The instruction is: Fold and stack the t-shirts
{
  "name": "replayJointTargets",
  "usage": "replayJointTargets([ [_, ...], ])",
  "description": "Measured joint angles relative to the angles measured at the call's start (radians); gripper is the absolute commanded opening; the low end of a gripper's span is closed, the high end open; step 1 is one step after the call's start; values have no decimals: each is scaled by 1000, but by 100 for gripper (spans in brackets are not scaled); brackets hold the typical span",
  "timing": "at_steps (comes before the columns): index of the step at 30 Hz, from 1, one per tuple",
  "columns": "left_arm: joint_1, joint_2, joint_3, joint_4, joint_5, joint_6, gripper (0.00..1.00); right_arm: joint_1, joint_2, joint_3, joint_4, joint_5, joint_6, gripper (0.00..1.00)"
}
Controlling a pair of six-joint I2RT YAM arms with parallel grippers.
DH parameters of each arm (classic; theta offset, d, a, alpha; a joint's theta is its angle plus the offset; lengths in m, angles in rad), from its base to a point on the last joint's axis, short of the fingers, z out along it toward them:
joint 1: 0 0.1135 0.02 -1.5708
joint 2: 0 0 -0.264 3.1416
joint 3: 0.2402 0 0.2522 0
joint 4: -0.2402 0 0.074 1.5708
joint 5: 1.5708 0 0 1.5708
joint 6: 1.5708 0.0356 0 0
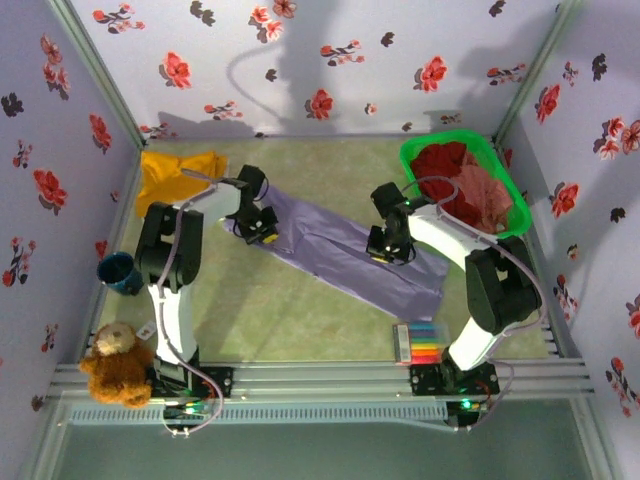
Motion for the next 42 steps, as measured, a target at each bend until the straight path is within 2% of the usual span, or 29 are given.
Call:
replayJointTargets([
  [9, 8, 149, 240, -21, -51, 0, 0, 0, -16, -22, -2, -13, 1, 9],
  [16, 31, 391, 659, -119, -57, 34, 0, 11, -14, -51, 14, -66, 16, 10],
  [20, 35, 427, 778, -181, -60, 64, 0, 51, 34, -51, 45, -88, 27, 10],
  [24, 35, 370, 768, -201, -60, 84, 0, 91, 111, -48, 76, -103, 39, 10],
  [33, 51, 124, 554, -189, -52, 88, 0, 158, 179, 5, 122, -133, 55, 8],
  [38, 93, 85, 500, -190, -45, 106, 0, 292, 211, 29, 191, -180, 127, 8],
  [42, 124, 73, 452, -193, -43, 113, 0, 429, 295, 121, 255, -245, 204, 8],
])
